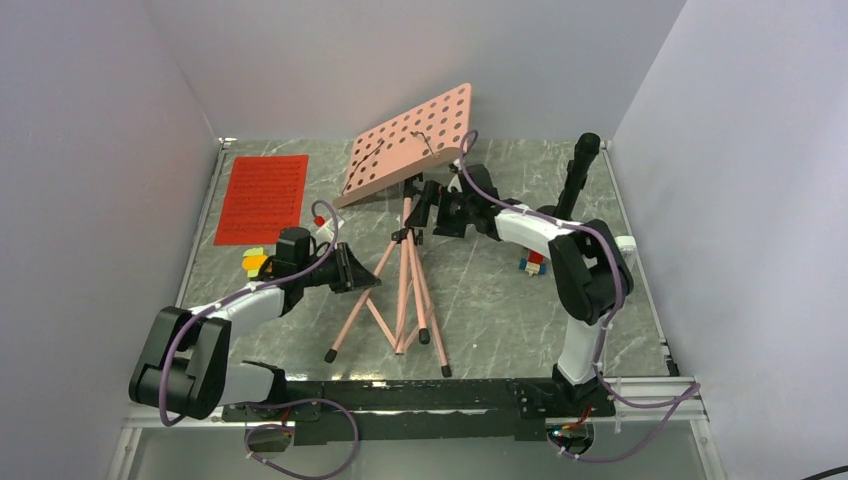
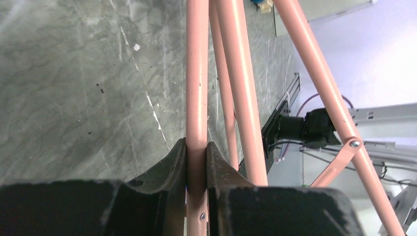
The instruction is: Pack up the instrument practice props
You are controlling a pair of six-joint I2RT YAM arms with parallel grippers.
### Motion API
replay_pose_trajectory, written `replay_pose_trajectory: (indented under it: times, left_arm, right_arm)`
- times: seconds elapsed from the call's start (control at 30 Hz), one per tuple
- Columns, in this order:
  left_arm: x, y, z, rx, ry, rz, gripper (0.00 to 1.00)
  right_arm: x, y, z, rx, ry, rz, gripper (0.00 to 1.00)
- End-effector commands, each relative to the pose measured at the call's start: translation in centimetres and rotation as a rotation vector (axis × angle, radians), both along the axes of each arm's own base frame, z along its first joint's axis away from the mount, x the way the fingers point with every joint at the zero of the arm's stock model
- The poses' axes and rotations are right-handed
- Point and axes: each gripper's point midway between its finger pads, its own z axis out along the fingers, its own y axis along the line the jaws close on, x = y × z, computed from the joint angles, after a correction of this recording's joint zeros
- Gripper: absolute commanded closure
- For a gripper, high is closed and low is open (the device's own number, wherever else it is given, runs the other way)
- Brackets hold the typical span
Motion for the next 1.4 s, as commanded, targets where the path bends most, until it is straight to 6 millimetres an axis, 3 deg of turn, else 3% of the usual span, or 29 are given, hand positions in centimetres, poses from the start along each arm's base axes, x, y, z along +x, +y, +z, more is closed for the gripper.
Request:
replay_pose_trajectory:
  times: [0.0,0.2,0.5,0.7,1.07,1.23,1.37]
  left_arm:
    - [2.1,-0.3,3.3,-0.093,-0.108,0.050,0.99]
    - [2.1,-0.2,2.5,-0.076,-0.100,0.053,0.99]
    - [2.1,-0.7,1.7,-0.048,-0.080,0.033,0.99]
    - [1.0,-2.5,1.2,-0.029,-0.090,-0.031,0.99]
    - [0.4,-5.4,1.1,-0.009,-0.130,-0.124,0.99]
    - [0.1,-7.6,2.0,-0.002,-0.188,-0.203,0.99]
    - [0.2,-8.6,2.4,0.008,-0.226,-0.241,0.99]
  right_arm:
    - [-2.7,-1.1,4.9,0.022,-0.122,0.122,0.00]
    - [-5.1,-1.9,5.2,0.024,-0.118,0.135,0.00]
    - [-5.4,-0.5,1.5,-0.035,-0.020,0.099,0.00]
    - [-5.6,1.5,0.6,-0.069,0.000,0.113,0.00]
    - [-7.7,2.2,-4.5,-0.168,0.143,0.060,0.00]
    - [-7.5,2.1,-5.9,-0.207,0.166,0.018,0.07]
    - [-7.1,2.1,-6.9,-0.236,0.180,-0.011,0.26]
